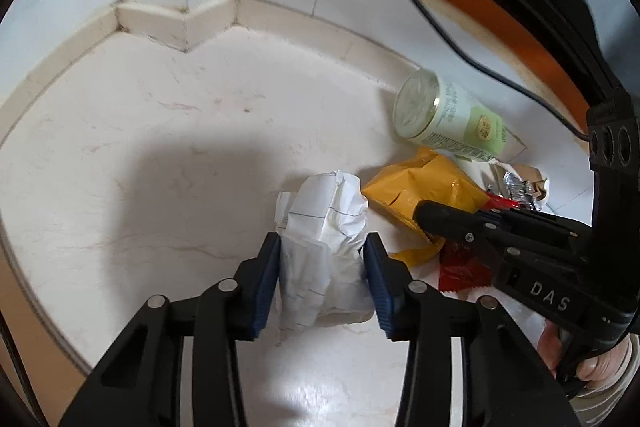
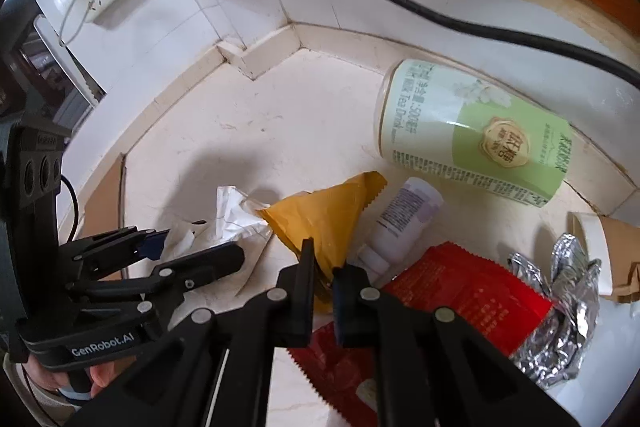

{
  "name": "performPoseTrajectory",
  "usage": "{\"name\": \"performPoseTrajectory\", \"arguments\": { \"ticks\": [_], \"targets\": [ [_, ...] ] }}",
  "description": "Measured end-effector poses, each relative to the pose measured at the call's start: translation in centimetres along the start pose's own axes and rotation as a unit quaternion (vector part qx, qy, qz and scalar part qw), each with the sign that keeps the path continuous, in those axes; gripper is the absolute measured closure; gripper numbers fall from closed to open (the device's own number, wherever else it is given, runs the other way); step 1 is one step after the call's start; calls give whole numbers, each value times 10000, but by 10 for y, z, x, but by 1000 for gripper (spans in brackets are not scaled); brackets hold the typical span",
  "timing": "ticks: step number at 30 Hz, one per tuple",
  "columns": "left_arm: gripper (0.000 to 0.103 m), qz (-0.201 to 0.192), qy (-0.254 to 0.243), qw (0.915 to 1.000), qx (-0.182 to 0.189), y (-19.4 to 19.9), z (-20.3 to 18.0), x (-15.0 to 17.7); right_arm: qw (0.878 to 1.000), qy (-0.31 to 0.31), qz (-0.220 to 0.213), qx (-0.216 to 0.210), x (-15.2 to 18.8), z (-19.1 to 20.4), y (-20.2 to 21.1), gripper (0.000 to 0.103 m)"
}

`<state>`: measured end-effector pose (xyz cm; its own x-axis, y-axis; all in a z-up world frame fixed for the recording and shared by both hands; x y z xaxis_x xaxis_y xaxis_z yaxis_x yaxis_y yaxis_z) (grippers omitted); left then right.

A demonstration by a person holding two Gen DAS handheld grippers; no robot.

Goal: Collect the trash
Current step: 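Carry the tissue and yellow packet down over the floor bin with both tools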

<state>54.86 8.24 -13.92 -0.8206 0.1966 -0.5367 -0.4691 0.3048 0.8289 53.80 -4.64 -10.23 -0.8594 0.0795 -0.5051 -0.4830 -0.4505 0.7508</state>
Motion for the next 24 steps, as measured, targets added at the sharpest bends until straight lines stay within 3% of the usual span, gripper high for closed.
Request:
{"name": "performPoseTrajectory", "arguments": {
  "ticks": [7, 13, 19, 24],
  "targets": [
    [64, -491, 98, 9987, 39, 70, -26, 12, 9988, 36, -363, -329, 14, 18, 65, 97],
    [64, -929, 49, 9953, 269, 148, -77, 47, 9961, 224, -680, -513, 59, 35, 150, 97],
    [64, -1310, -141, 9911, 194, 216, -133, 104, 9932, 318, -849, -733, 137, 38, 227, 97],
    [64, -1643, -255, 9860, 129, 256, -170, 170, 9915, 560, -917, -730, 222, 37, 261, 97]
  ]
}}
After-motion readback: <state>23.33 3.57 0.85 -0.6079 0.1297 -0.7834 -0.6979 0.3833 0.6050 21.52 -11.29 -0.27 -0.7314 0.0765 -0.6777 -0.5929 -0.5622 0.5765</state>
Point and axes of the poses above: each gripper's, at about its wrist camera, not at the fingertips, and y roughly against the way its jaws point, z to its left, x to its underside, the point moved 4 cm from there along -y, roughly the way its jaws point, and after that the axes turned 13 degrees about -y, right-handed, at the moved point
